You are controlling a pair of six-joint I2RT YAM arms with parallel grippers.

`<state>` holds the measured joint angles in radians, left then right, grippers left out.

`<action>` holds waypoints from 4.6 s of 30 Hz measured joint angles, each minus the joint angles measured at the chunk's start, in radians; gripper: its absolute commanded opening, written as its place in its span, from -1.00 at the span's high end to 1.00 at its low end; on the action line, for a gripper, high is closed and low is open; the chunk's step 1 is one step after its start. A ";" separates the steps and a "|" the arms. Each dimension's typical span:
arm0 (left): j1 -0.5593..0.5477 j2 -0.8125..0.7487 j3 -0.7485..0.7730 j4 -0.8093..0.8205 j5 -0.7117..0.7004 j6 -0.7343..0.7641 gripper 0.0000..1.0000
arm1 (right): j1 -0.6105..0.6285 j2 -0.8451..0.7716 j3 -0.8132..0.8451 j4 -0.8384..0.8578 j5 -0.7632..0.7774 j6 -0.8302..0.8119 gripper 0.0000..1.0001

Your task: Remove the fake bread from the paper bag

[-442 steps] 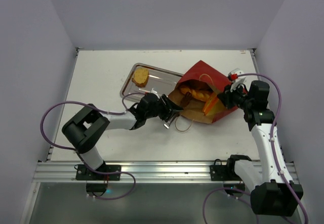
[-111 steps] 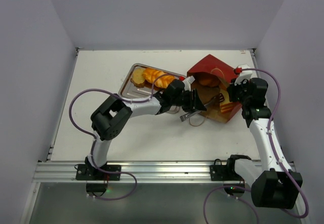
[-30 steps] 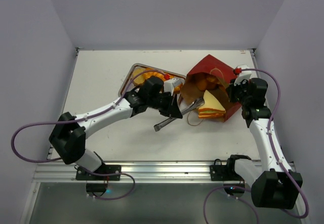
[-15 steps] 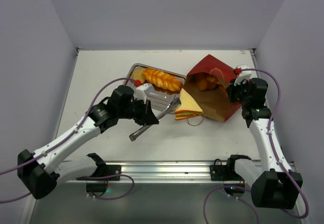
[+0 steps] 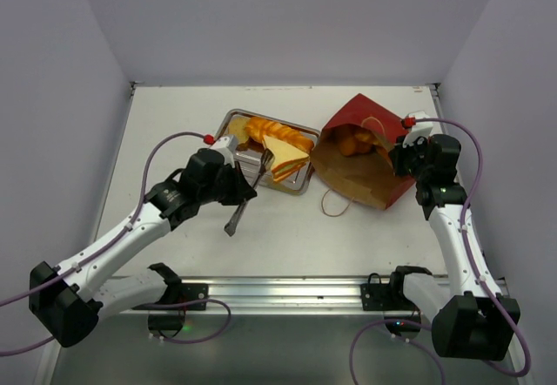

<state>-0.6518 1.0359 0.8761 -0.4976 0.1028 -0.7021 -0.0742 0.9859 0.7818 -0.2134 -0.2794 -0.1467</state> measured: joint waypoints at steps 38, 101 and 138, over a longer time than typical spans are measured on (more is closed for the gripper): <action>0.003 0.206 -0.225 0.407 -0.047 -0.290 0.36 | 0.000 0.000 0.000 0.000 0.000 0.000 1.00; -0.286 0.685 0.421 0.360 -0.012 0.011 0.17 | 0.000 0.000 0.000 -0.003 -0.001 0.000 1.00; -0.319 0.975 0.783 0.096 -0.266 0.173 0.12 | 0.000 0.000 0.000 -0.003 0.000 0.000 1.00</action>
<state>-0.9703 2.0113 1.6592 -0.4019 -0.1635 -0.5289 -0.0742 0.9859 0.7818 -0.2165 -0.2798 -0.1471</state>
